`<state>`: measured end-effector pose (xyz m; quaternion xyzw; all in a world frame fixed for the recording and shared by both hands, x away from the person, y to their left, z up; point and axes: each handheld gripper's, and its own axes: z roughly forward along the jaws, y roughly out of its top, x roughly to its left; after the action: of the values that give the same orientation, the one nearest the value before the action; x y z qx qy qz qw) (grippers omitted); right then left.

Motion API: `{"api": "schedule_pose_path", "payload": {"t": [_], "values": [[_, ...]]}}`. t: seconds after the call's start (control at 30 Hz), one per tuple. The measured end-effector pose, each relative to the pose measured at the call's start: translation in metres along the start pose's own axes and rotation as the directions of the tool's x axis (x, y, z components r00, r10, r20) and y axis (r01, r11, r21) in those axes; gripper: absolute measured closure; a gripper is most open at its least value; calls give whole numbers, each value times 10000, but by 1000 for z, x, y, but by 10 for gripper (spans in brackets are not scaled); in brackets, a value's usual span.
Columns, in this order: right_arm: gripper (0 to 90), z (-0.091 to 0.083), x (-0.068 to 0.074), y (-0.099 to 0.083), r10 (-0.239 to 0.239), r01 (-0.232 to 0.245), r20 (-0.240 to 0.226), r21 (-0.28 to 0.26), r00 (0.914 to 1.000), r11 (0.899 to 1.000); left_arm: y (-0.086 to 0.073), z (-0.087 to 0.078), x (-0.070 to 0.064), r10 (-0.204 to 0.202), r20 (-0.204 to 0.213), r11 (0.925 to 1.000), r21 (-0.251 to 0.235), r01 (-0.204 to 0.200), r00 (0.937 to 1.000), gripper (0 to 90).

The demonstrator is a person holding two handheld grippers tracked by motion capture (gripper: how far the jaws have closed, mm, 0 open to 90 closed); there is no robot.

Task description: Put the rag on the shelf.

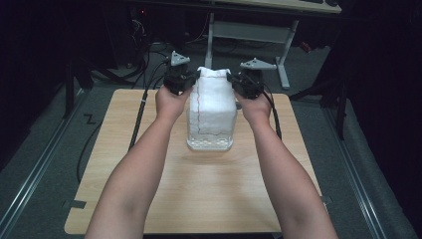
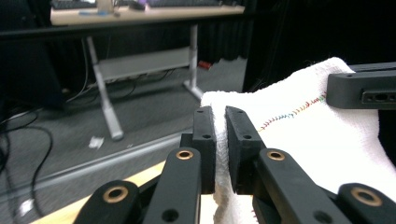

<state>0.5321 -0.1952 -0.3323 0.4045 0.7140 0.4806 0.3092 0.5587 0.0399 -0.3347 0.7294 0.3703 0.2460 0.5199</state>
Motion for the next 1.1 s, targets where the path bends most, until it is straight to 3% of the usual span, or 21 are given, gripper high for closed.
{"api": "schedule_pose_path", "payload": {"t": [0.13, 0.2, 0.27, 0.4, 0.77, 0.83, 1.0, 1.1], "values": [[842, 13, 1, -7, -121, 114, 156, 444, 9998, 9989, -10, 12, 6, -449, 64, 9970, 633, 444, 9990, 810], [752, 18, 2, -10, -375, 329, 575, 782, 9976, 9964, -16, 20, 10, -936, 363, 9877, 1292, 882, 9949, 718], [684, 21, -1, -13, -110, 51, 585, 1001, 9982, 9950, -20, 17, 10, -956, 259, 9914, 924, 929, 9951, 624], [630, 17, -8, -15, 228, -265, 385, 981, 9990, 9948, -22, 10, 13, -1135, 269, 9917, 631, 1116, 9932, 569], [591, 2, -10, -18, 588, -587, 18, 723, 9983, 9957, -32, -2, 9, -1066, 241, 9932, 495, 1053, 9940, 530], [569, -1, -9, -19, 776, -766, -116, 693, 9969, 9947, -32, -10, 10, -1039, 262, 9936, 480, 1026, 9942, 528], [508, -10, -4, -23, 477, -465, -153, 705, 9987, 9964, -33, -28, 10, -785, 128, 9961, 425, 779, 9968, 527], [478, -18, -2, -27, 487, -480, -75, 752, 9988, 9960, -39, -43, 9, -910, 166, 9956, 259, 906, 9957, 526]]}}
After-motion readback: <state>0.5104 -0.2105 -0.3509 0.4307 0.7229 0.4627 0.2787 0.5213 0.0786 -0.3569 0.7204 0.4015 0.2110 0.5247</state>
